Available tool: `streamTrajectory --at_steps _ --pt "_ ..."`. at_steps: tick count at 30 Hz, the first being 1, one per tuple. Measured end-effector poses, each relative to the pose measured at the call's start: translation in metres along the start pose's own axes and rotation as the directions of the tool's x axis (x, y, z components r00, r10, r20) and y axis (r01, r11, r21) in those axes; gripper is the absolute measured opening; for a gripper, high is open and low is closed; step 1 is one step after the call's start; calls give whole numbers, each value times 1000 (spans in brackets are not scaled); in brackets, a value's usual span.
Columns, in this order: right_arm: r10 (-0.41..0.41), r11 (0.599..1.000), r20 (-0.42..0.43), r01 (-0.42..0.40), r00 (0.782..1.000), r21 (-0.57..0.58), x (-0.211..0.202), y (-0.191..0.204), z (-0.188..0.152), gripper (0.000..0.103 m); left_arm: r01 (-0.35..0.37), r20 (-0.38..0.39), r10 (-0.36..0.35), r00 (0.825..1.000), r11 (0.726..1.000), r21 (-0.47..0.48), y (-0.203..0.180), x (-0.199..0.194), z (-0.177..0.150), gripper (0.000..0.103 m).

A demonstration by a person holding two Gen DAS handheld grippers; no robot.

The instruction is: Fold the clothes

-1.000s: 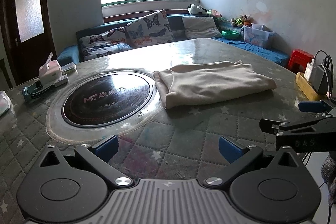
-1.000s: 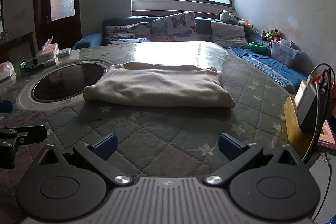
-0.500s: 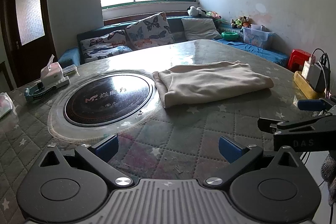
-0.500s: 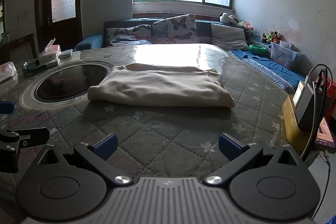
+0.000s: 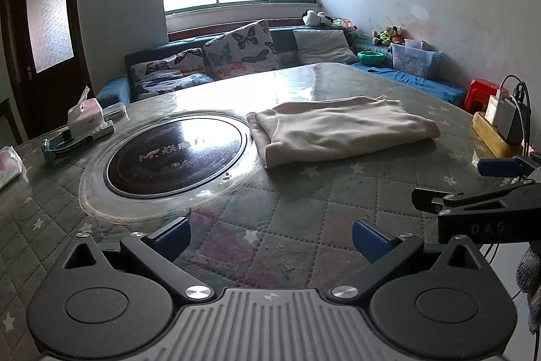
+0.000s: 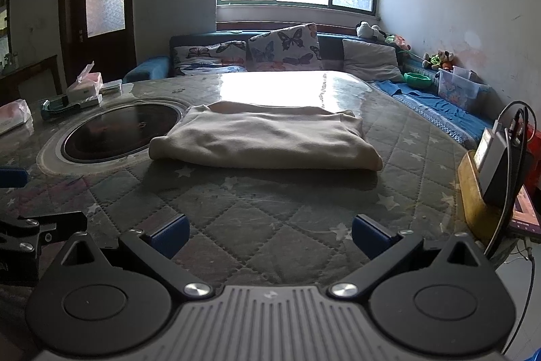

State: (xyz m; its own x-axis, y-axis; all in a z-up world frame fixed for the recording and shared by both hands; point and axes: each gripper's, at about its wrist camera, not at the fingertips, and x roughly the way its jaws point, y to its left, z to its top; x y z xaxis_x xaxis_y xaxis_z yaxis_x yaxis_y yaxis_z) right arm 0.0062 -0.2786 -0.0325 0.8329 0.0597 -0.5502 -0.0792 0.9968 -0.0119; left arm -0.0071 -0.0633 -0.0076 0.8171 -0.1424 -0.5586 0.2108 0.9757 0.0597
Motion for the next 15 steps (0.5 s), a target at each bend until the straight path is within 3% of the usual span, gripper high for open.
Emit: streamTrajectory --at_steps 15 --pt "2 1000 -20 -2 1000 17 18 -5 6 103 12 -28 -13 1000 1000 -10 2 19 9 103"
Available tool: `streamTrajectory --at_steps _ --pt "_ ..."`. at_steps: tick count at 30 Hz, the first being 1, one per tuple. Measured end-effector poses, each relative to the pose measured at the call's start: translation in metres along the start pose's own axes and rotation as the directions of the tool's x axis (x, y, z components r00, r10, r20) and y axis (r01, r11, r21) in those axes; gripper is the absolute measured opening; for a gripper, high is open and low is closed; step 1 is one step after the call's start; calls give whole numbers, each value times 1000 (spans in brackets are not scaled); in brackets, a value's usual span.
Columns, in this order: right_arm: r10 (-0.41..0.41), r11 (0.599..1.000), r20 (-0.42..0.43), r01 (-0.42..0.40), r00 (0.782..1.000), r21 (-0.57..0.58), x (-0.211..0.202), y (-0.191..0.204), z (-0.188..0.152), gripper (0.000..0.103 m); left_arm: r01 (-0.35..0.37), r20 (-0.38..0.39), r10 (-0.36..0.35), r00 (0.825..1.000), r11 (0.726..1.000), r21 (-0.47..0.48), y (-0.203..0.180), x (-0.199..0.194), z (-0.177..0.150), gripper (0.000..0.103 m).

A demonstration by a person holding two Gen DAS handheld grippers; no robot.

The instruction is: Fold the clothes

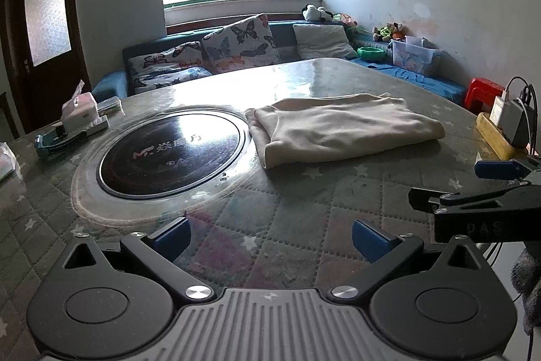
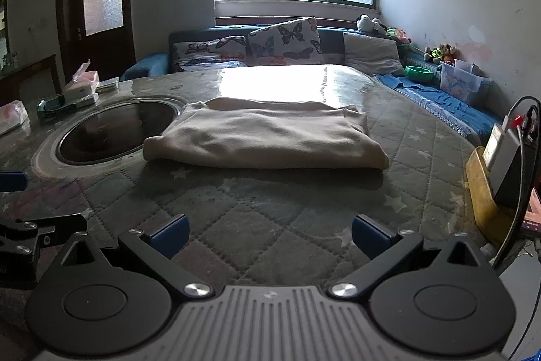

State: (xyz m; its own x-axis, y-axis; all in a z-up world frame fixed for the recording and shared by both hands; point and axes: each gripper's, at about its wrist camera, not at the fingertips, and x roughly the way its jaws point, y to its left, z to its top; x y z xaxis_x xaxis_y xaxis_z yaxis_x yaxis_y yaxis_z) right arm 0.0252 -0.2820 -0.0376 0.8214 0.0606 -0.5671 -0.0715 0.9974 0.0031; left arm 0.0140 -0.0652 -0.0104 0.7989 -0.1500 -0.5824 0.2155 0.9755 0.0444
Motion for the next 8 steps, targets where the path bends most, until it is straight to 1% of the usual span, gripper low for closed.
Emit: streamTrajectory --at_steps 8 --pt "-5 1000 -24 6 1000 28 21 -10 7 103 15 -33 -15 999 1000 15 -4 23 12 103"
